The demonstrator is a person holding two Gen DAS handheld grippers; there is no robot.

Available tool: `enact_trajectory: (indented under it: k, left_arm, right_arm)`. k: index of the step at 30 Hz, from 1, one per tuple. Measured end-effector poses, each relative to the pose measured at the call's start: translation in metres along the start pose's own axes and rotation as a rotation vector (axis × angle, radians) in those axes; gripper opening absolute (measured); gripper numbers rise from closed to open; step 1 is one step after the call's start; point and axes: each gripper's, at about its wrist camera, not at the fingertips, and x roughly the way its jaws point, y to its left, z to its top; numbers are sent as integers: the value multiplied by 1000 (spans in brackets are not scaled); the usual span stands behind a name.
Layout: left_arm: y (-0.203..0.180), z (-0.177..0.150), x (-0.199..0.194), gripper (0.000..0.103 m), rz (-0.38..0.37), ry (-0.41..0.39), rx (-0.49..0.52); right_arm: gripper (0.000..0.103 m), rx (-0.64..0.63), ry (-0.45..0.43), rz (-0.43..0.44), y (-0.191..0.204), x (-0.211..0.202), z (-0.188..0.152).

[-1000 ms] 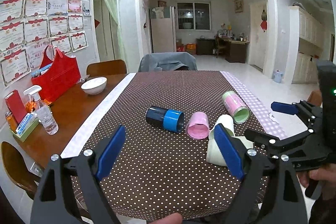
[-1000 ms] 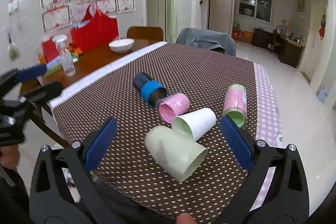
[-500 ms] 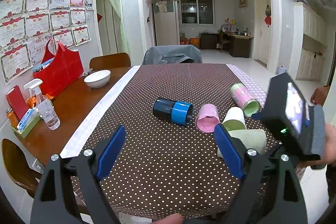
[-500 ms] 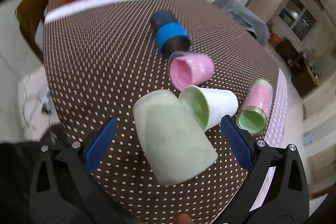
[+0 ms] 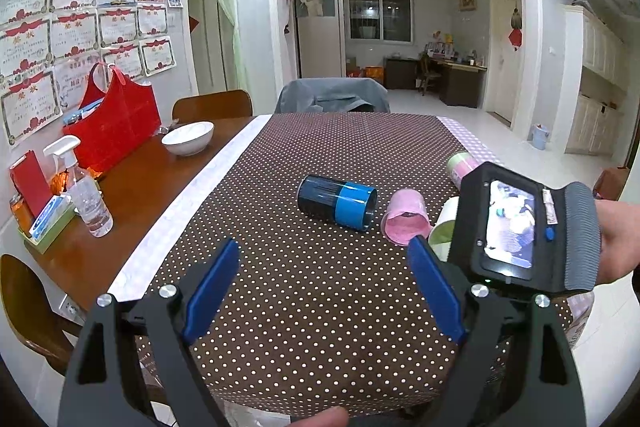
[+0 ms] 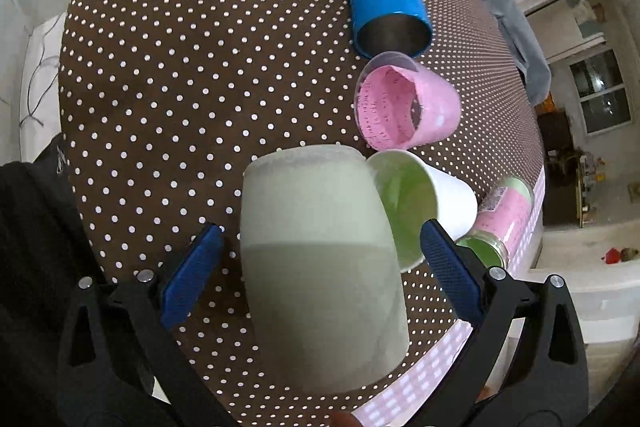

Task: Flip cup upside down
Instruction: 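Lift the pale green cup with the right gripper and turn it rim-down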

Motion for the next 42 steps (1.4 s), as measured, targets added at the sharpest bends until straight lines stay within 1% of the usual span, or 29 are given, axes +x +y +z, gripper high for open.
enact_trajectory:
  k: [1, 2, 4, 9, 12, 14, 24, 29, 32, 38, 42]
  left_arm:
    - [1, 0, 0, 85, 1, 1, -1]
    - [1, 0, 1, 85, 1, 2, -2]
    - [0, -1, 1, 85, -2, 3, -2]
    - [-1, -1, 1, 85, -4, 4, -1]
    - [-1, -1, 1, 85, -4, 2, 1]
    - [-2, -1, 1, 85, -5, 0, 2]
    - [-18, 0, -1, 85, -23, 2, 28]
    - [-24, 0, -4, 85, -26, -2, 36]
    - [-25, 1, -6, 85, -28, -5, 37]
    - [-27, 2, -6, 85, -33, -8, 26]
    - [-28, 2, -5, 85, -40, -4, 26]
  right_arm:
    - [89, -4, 10, 1, 0, 2, 1]
    - [82, -7, 19, 3, -1, 4, 4]
    - [75, -1, 33, 20, -4, 8, 5]
    - [74, 11, 31, 26, -10, 10, 5]
    - [74, 61, 1, 55, -17, 6, 7]
    - [74, 105, -27, 82, -24, 1, 2]
    - [74, 365, -204, 186, -65, -25, -36]
    - [74, 478, -297, 226, -62, -43, -54]
    - [74, 552, -376, 249, -64, -52, -64]
    - [74, 706, -554, 243, -62, -69, -81]
    - [74, 818, -674, 217, -55, -68, -92]
